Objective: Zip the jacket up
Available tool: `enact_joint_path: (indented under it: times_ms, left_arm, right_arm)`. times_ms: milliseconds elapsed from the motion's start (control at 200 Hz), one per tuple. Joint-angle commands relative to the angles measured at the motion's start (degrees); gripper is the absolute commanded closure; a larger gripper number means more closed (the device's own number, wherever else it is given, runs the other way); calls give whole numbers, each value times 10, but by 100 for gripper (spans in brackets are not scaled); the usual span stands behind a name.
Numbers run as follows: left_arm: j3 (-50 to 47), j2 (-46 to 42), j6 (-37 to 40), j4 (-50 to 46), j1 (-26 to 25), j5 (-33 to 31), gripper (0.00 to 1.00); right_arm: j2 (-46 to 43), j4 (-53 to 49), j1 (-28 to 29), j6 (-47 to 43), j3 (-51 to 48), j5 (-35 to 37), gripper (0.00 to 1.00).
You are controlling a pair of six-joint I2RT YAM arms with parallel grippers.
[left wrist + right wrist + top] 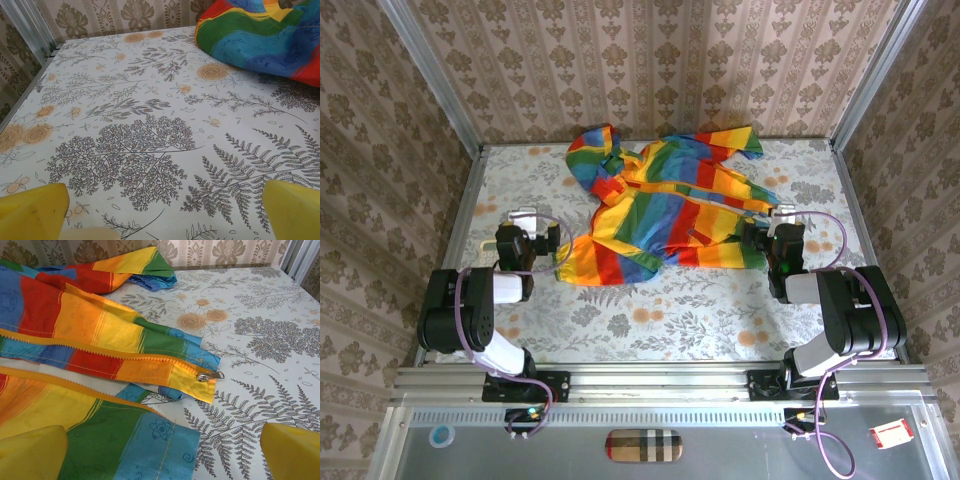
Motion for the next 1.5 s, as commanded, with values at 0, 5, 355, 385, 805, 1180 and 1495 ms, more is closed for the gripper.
enact_joint_path:
  times_ms: [0, 5, 355, 385, 805, 1180, 1495]
  left_arm:
    - [-7, 1, 11, 17, -1, -6, 0]
    - [-6, 1, 10, 17, -1, -6, 0]
    - [-2, 1, -7, 10, 20, 23, 0]
    - [-3, 0, -7, 11, 20, 23, 0]
    - [91, -117, -28, -258, 20, 43, 11]
    - [195, -115, -110, -453, -94, 130, 34]
    - [292, 38, -189, -485, -342, 161, 38]
  right_arm:
    - [3, 2, 3, -4, 6, 1, 0]
    - [3, 2, 3, -4, 6, 1, 0]
    - [1, 3, 3, -5, 6, 0, 0]
    - [-1, -3, 3, -6, 8, -1, 0]
    - [-51, -459, 28, 48, 256, -73, 0]
    - [255, -783, 71, 97, 663, -76, 6]
    - [363, -843, 74, 160, 742, -74, 47]
